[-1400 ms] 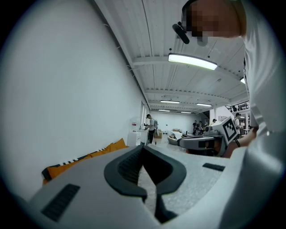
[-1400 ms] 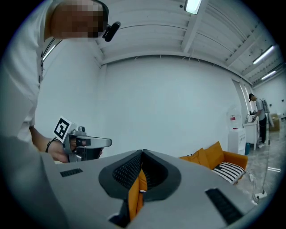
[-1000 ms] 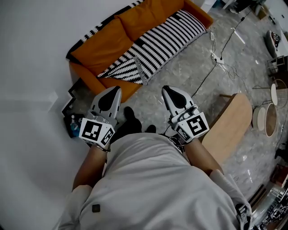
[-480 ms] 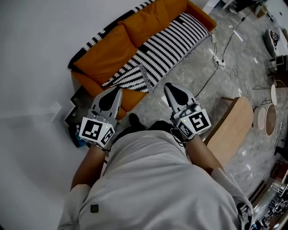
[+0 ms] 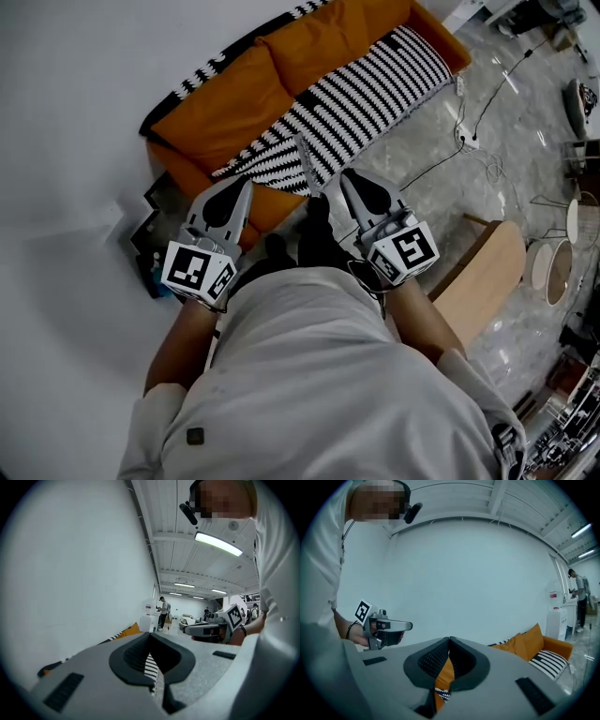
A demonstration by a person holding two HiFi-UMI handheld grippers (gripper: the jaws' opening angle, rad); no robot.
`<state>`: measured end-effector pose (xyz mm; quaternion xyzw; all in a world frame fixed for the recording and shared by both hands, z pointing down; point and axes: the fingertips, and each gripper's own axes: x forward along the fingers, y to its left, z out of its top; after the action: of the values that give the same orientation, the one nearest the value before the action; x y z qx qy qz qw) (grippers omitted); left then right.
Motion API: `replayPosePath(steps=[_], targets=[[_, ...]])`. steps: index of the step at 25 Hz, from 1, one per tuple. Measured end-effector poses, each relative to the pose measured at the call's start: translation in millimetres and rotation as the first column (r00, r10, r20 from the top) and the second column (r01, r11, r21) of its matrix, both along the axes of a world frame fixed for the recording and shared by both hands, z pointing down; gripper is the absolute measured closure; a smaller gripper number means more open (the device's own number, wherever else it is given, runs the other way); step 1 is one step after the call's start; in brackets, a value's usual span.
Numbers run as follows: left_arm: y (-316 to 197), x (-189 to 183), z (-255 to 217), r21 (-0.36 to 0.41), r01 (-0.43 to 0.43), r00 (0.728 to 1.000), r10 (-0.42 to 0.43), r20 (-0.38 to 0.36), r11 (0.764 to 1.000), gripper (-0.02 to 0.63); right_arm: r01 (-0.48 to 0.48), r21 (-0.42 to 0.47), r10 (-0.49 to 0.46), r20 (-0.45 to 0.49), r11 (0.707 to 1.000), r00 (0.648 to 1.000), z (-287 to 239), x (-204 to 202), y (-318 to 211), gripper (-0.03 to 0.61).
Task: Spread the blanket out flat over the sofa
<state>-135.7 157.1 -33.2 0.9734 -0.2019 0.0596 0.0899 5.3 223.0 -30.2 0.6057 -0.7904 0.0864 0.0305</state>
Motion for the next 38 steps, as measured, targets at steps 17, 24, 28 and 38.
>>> replayPosePath(steps=[17,24,28,38], targets=[[-123.9,93.9,105.1,-0.124,0.182,0.977,-0.165,0.135,0.976,0.604,0.251,-0.197,-0.245,0.052,0.948,0.968,127.9,102.5,-149.2,0.549],[-164.7,113.0,173.2,-0.178,0.205,0.967,-0.171,0.191,0.962,0.604,0.337,-0.284,-0.325,0.090,0.898,0.941,216.5,112.5,-199.0,0.479],[-180.8,119.9,221.5,-0.203,0.201,0.961,-0.153,0.230,0.958,0.604,0.374,-0.329,-0.363,0.097,0.867,0.927,274.8,117.1,-225.5,0.446],[-203.4,109.6,346.5,-0.262,0.217,0.950,-0.141,0.279,0.940,0.604,0.452,-0.452,-0.466,0.088,0.769,0.881,441.1,102.2,-259.6,0.394]])
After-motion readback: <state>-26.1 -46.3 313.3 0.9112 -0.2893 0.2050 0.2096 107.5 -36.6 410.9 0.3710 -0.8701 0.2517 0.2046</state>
